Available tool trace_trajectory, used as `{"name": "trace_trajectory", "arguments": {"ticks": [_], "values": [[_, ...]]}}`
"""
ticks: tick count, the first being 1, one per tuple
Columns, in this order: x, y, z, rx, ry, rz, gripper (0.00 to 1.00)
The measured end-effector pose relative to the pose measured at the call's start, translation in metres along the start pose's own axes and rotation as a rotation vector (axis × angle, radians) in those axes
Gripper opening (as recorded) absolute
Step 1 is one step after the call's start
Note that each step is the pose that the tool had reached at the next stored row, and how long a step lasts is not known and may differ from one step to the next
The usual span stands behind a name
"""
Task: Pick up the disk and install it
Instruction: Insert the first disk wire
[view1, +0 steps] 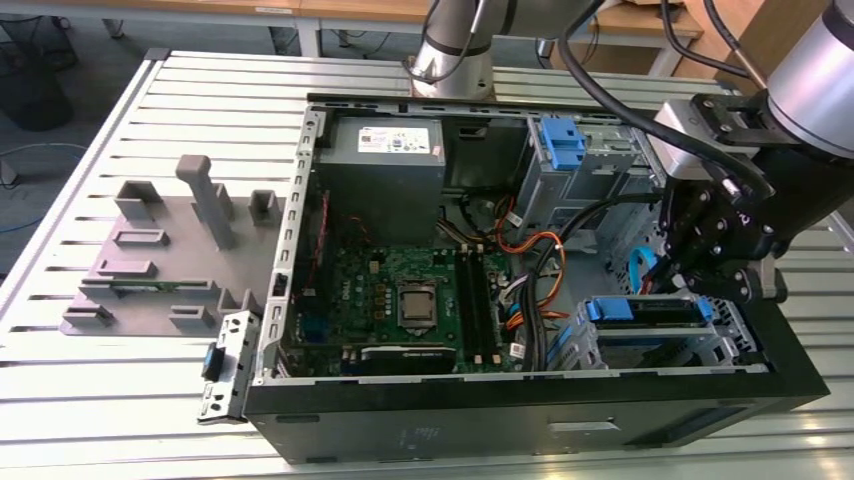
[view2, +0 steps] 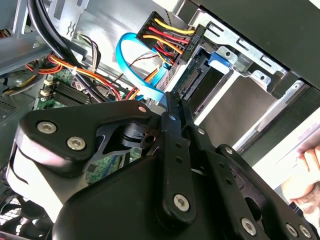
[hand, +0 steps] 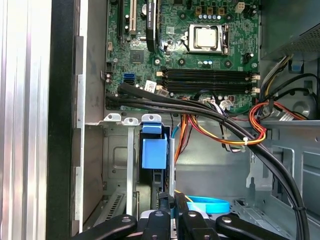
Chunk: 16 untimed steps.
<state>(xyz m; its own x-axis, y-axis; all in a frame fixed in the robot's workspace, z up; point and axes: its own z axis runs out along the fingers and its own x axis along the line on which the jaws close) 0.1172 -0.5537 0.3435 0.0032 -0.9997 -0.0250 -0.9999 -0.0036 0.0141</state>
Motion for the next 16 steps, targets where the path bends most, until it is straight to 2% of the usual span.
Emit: {"name": "trace_trajectory", "arguments": {"ticks": [6, 16], "values": [[0.0021, 0.0001, 0.001, -0.0002, 0.0001, -0.006, 0.16], [0.0122, 0.0001, 0.0013, -0.0003, 0.0004, -0.01, 0.16]]}}
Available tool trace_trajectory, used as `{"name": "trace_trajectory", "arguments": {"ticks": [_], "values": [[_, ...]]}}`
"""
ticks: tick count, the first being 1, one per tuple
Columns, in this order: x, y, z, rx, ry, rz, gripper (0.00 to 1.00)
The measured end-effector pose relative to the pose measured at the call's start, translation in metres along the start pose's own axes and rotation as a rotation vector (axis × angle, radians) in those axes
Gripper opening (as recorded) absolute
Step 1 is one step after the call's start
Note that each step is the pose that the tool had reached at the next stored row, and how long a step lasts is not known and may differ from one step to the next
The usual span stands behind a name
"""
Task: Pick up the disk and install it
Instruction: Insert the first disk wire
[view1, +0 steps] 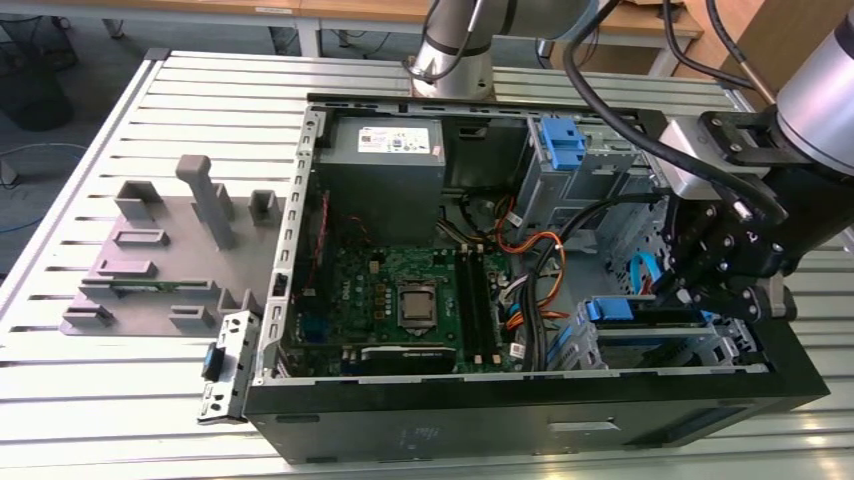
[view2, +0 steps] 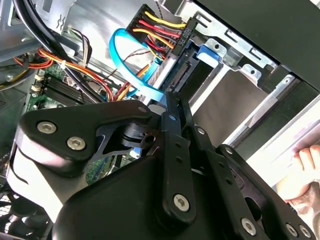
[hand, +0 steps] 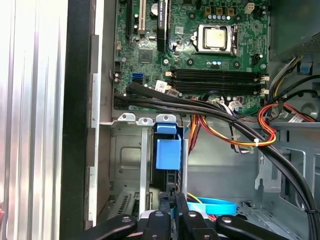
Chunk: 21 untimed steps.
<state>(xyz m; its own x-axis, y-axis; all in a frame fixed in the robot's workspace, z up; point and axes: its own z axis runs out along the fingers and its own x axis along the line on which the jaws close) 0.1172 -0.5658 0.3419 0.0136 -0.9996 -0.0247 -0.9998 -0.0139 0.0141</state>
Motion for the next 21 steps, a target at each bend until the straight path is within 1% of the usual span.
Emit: {"name": "trace_trajectory", "arguments": {"ticks": [2, 10, 12, 13, 15, 18, 21], "values": [[0.0005, 0.0, 0.0009, 0.0, -0.0002, -0.001, 0.16], [0.0006, 0.0, 0.001, 0.0, -0.0003, -0.001, 0.16], [0.0006, 0.0, 0.0011, 0.0002, -0.0076, -0.001, 0.16], [0.0006, 0.0, 0.0011, 0.0001, -0.0081, -0.001, 0.16], [0.0005, 0.0, 0.001, 0.0002, -0.0127, -0.001, 0.16], [0.0005, 0.0, 0.001, 0.0002, -0.013, -0.001, 0.16], [0.0006, 0.0, 0.0026, 0.0003, -0.0139, -0.001, 0.16]]}}
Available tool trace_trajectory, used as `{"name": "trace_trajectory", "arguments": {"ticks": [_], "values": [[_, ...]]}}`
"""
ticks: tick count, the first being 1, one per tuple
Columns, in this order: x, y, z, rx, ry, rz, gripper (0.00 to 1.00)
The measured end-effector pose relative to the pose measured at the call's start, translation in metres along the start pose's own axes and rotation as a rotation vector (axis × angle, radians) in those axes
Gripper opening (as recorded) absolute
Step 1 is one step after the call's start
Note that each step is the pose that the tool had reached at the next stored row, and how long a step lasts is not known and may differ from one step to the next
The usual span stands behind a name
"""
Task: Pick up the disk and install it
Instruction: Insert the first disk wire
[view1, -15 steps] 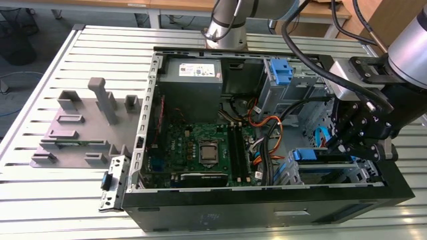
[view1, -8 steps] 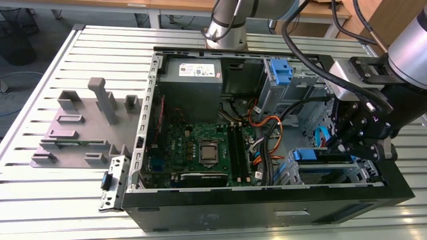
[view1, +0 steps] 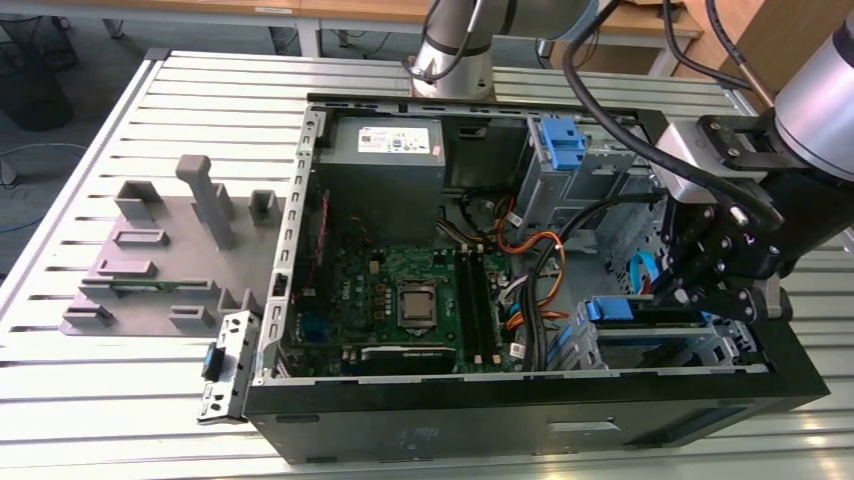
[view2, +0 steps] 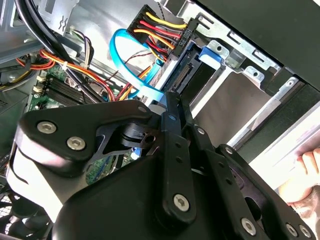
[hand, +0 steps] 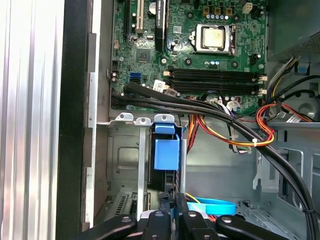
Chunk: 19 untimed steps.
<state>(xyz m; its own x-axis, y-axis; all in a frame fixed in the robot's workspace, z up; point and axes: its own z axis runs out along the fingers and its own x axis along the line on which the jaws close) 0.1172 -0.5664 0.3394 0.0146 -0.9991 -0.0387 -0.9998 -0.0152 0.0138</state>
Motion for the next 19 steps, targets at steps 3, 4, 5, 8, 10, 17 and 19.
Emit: {"name": "trace_trajectory", "arguments": {"ticks": [3, 4, 5, 8, 10, 17, 19], "values": [[0.0, 0.0, 0.0004, -0.0001, -0.0004, 0.0, 0.16], [0.0, 0.0, 0.0005, 0.0, -0.0004, 0.0, 0.16], [0.0, 0.0, 0.0005, 0.0, -0.0006, 0.0, 0.16], [0.0, 0.0, 0.0008, 0.0001, -0.0069, 0.0, 0.16], [0.0, 0.0, 0.0007, 0.0001, -0.0071, 0.0, 0.16], [0.0, 0.0, 0.0006, 0.0001, -0.0076, 0.0, 0.16], [0.0, 0.0, 0.0007, 0.0001, -0.0076, 0.0, 0.16]]}}
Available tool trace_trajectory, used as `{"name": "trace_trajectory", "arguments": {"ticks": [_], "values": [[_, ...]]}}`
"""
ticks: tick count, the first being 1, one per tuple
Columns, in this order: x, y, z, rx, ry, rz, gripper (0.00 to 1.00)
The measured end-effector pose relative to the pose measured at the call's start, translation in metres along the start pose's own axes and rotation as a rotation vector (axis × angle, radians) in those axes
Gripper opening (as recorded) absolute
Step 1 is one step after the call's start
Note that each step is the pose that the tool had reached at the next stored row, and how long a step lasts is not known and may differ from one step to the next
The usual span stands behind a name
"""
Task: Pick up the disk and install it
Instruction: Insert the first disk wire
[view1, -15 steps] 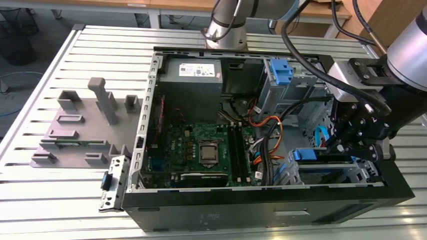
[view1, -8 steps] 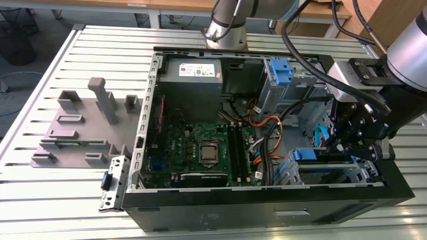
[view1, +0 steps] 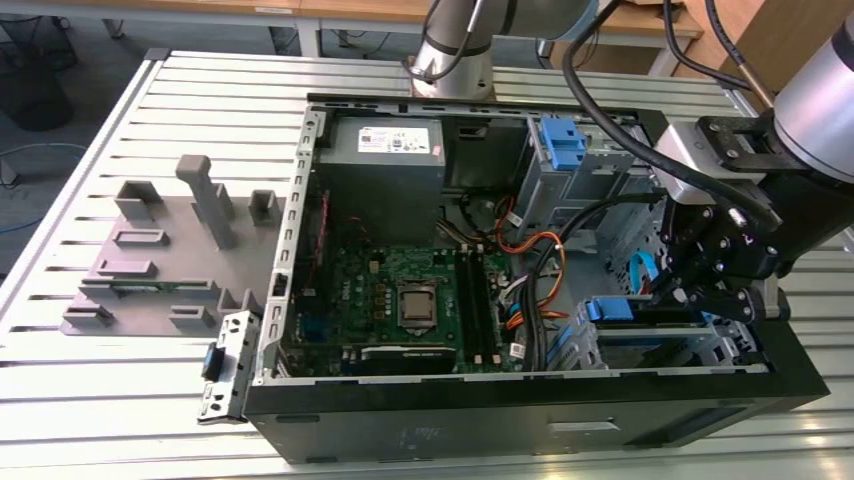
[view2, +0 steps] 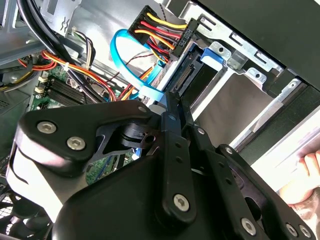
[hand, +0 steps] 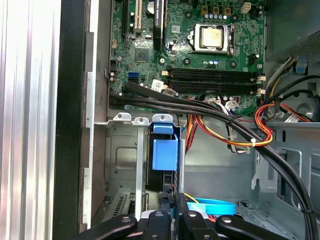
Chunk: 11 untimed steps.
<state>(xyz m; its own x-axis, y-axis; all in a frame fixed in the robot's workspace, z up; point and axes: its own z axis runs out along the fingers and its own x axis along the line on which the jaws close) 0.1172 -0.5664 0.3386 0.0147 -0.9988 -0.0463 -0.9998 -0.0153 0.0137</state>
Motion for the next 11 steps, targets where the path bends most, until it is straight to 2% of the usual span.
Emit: {"name": "trace_trajectory", "arguments": {"ticks": [4, 7, 11], "values": [[0.0, 0.0, 0.0002, 0.0, -0.0001, 0.0, 0.16], [0.0, 0.0, 0.0004, 0.0003, -0.0148, 0.0, 0.16], [0.0, 0.0, 0.0004, 0.0004, -0.0155, 0.0, 0.16]]}}
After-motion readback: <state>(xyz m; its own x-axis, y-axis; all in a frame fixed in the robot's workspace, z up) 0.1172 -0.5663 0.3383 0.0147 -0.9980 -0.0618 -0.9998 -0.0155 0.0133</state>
